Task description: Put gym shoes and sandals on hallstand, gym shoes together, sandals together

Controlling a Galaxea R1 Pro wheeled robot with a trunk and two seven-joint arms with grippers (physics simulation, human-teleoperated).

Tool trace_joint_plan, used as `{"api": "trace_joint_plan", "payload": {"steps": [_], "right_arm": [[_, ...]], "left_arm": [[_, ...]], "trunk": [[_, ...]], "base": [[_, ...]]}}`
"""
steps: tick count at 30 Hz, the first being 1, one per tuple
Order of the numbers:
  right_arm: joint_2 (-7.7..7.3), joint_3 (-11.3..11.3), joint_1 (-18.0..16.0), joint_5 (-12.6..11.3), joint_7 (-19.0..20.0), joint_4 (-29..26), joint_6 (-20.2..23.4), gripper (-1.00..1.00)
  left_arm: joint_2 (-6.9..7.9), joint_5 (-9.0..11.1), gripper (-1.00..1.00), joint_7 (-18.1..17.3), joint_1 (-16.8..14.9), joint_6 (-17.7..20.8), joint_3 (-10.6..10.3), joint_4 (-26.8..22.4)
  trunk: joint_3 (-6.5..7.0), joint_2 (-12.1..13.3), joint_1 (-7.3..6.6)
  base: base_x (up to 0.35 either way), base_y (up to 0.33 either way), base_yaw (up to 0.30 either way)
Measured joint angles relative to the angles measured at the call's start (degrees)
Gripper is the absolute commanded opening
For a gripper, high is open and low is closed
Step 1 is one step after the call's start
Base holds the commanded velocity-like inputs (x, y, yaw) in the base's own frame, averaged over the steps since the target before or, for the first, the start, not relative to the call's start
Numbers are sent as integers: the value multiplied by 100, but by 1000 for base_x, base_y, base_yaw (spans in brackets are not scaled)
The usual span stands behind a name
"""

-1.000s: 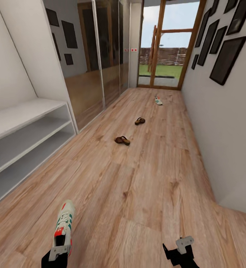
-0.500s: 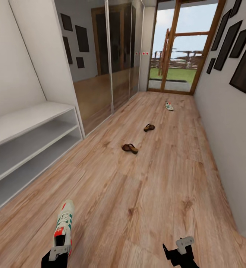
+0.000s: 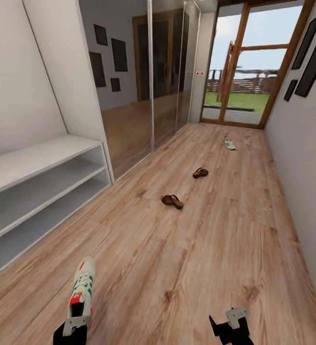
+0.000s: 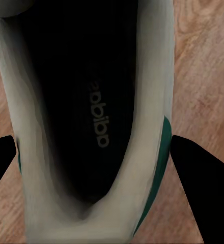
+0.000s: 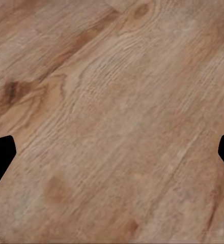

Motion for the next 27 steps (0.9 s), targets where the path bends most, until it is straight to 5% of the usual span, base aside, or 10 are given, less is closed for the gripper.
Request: {"api": "trace_joint_plan", "payload": {"steps": [27], "right_arm": [[-9,-2,1,-1,3,-10,1,100]], "left_arm": [[0,0,-100,0,-1,-1,0,1]], "trunk": [[62,0,0]], "base": [[248,-199,43]]}}
